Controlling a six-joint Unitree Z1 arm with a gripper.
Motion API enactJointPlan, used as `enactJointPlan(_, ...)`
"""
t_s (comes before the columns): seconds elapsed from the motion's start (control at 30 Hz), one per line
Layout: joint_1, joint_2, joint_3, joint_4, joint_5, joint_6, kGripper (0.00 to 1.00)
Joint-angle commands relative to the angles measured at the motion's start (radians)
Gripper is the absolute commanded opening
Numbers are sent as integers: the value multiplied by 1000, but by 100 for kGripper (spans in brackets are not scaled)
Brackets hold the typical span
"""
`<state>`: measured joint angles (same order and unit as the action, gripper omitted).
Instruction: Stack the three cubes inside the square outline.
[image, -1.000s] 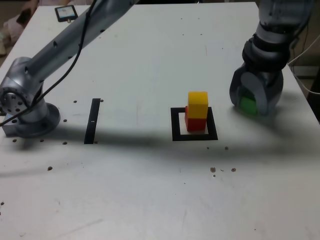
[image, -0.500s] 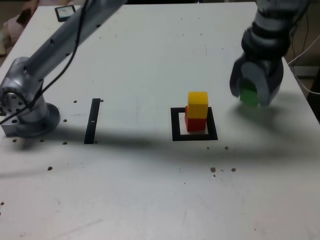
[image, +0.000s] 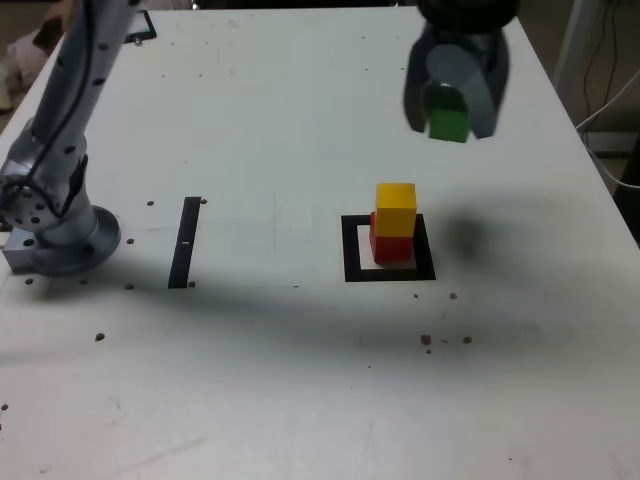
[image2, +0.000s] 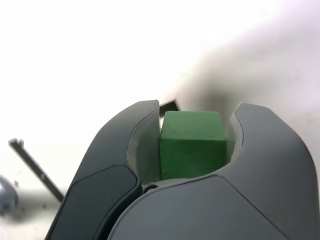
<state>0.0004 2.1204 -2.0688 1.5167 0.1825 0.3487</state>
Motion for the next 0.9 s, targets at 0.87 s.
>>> enactJointPlan(0.87, -75, -123, 185, 60, -74, -282, 19)
